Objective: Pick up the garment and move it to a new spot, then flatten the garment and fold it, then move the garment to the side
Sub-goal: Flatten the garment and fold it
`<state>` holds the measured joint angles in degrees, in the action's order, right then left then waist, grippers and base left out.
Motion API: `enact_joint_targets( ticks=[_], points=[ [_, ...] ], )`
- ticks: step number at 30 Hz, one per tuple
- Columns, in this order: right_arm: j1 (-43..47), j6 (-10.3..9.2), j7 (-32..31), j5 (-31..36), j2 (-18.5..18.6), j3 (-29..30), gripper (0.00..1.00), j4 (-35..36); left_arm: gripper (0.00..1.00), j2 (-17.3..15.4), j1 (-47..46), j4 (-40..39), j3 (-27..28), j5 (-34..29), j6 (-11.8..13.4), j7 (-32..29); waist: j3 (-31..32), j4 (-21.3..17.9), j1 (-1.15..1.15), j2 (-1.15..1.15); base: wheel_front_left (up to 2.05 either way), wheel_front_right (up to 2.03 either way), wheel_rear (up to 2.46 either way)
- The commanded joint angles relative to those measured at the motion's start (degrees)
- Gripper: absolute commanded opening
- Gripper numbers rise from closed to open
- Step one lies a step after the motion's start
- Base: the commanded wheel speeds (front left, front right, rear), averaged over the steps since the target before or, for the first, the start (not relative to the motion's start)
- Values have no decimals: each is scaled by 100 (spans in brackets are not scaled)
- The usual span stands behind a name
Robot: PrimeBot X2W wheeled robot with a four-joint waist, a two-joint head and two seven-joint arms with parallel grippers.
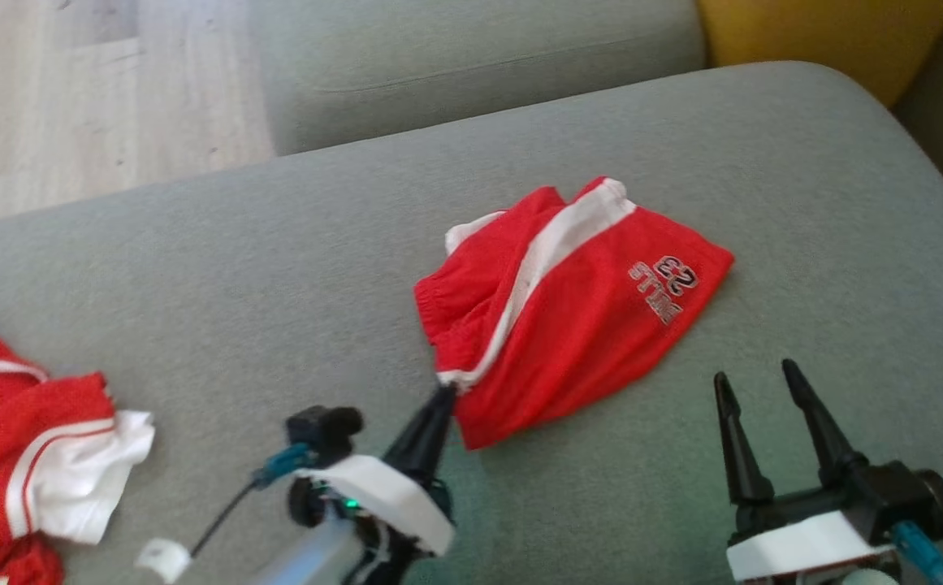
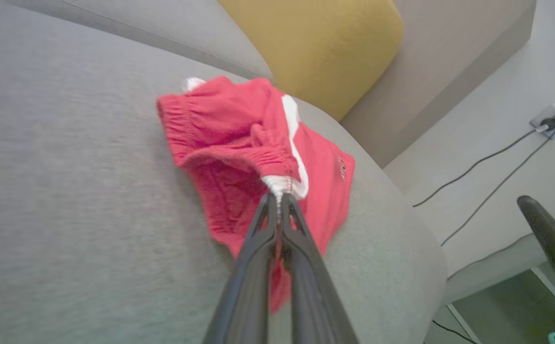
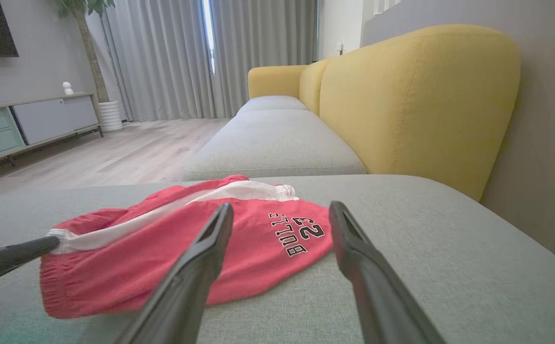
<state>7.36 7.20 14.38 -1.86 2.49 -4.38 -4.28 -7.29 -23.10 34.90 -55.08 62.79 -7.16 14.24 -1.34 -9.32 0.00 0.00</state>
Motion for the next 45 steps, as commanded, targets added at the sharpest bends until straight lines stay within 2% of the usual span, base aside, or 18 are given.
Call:
enact_joint_targets(
  ticks=[1, 7, 12, 15, 19, 22, 23, 26, 31, 37, 45],
  points=[
    [-358, 29, 62, -3, 39, -98, 100, 233, 0, -156, -47, -217, 282, -65, -33, 71, -24, 177, 0, 0, 0, 0, 0],
    [-657, 29, 62, -124, 39, -73, 100, 32, 0, -666, 419, -802, 886, -360, -21, 74, -131, 638, 0, 0, 0, 0, 0],
    [-1054, 29, 62, -260, 42, -175, 100, -517, 0, -1061, 486, -1184, 1266, -662, 128, 74, -276, 1021, 0, 0, 0, 0, 0],
    [-1390, 29, 62, -485, 214, -197, 100, -1052, 0, -1247, 414, -1324, 1577, -849, 272, 75, -397, 1222, 0, 0, 0, 0, 0],
    [-1859, 29, 62, -1206, 606, -605, 100, -1833, 0, -1375, 268, -1374, 1864, -1097, 360, 75, -573, 1455, 0, 0, 0, 0, 0],
    [-2175, 29, 62, -2030, 907, -1259, 100, -2069, 0, -1415, 137, -1305, 2018, -1293, 421, 75, -684, 1573, 0, 0, 0, 0, 0],
    [-2175, 29, 62, -2030, 907, -1259, 100, -2069, 0, -1415, 137, -1305, 2018, -1293, 421, 75, -684, 1573, 0, 0, 0, 0, 0],
    [-2490, 29, 62, -2841, 1318, -2043, 100, -2109, 0, -1409, 12, -1199, 2147, -1461, 421, 75, -787, 1646, 0, 0, 0, 0, 0],
    [-3073, 29, 46, -3619, 1883, -3128, 100, -2199, 0, -1353, -184, -982, 2277, -1693, 337, 75, -938, 1730, 0, 0, 0, 0, 0],
    [-3570, 29, 35, -4367, 2184, -4107, 100, -2295, 0, -1198, -297, -827, 2412, -1862, 211, 75, -1048, 1819, 0, 0, 0, 0, 0],
    [-3959, 29, 59, -4768, 2309, -4674, 100, -2509, 0, -1033, -327, -681, 2532, -2002, 88, 75, -1077, 1909, 0, 0, 0, 0, 0]
  ],
)
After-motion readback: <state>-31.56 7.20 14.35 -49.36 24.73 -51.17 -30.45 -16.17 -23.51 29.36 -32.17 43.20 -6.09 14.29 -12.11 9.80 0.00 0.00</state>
